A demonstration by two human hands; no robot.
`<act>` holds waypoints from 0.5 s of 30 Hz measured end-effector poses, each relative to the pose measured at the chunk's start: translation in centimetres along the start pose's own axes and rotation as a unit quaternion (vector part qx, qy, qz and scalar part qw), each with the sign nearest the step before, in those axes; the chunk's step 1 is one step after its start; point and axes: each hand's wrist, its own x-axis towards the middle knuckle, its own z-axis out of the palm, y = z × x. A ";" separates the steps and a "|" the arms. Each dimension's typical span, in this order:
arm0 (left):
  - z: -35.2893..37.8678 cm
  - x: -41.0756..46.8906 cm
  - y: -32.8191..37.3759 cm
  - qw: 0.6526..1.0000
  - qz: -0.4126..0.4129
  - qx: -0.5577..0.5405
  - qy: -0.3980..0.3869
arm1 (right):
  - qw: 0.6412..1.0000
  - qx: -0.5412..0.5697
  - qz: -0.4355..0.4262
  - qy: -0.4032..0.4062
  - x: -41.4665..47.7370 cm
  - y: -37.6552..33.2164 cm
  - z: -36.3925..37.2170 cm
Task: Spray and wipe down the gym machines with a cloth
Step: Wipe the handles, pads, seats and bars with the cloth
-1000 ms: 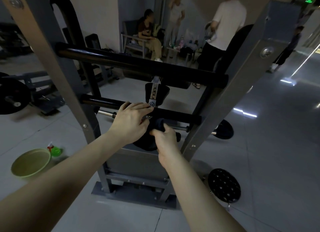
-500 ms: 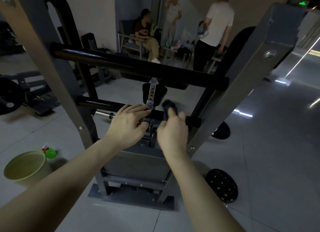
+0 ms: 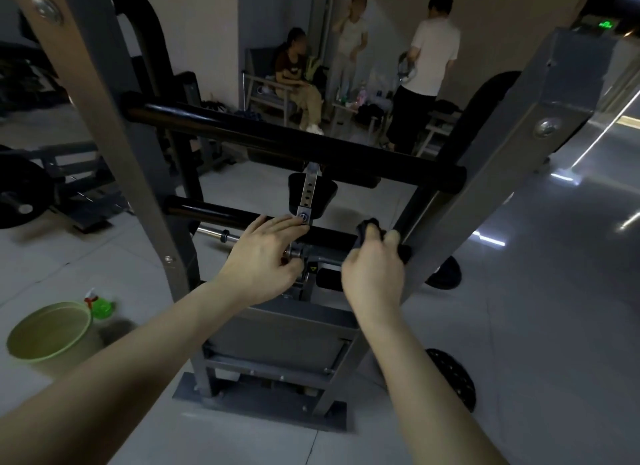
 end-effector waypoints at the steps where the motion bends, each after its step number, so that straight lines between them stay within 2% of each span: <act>1: -0.1 -0.1 -0.2 1.000 0.012 0.014 -0.007 | 1.000 0.015 -0.006 -0.002 -0.2 -0.8 0.4; 4: -0.6 -0.4 -1.1 0.997 0.028 0.065 0.017 | 0.998 0.041 -0.025 -0.052 -0.9 -3.4 1.4; 7: -1.4 -0.8 -2.1 0.992 -0.015 0.100 0.070 | 0.977 0.113 -0.103 -0.151 -1.3 -5.5 2.1; 9: -2.0 -1.4 -3.1 0.989 -0.030 0.124 0.077 | 0.960 0.179 -0.115 -0.182 -0.9 -5.5 2.1; 12: -2.1 -2.7 -4.5 0.987 -0.027 0.146 0.062 | 0.954 0.276 -0.046 -0.112 0.3 -2.8 0.5; 13: -2.1 -3.0 -4.7 0.988 -0.023 0.147 0.050 | 0.958 0.278 -0.022 -0.061 0.8 -1.5 -0.2; 15: -1.9 -3.1 -4.8 0.989 -0.023 0.138 0.043 | 0.978 0.206 0.013 0.023 1.3 0.5 -1.2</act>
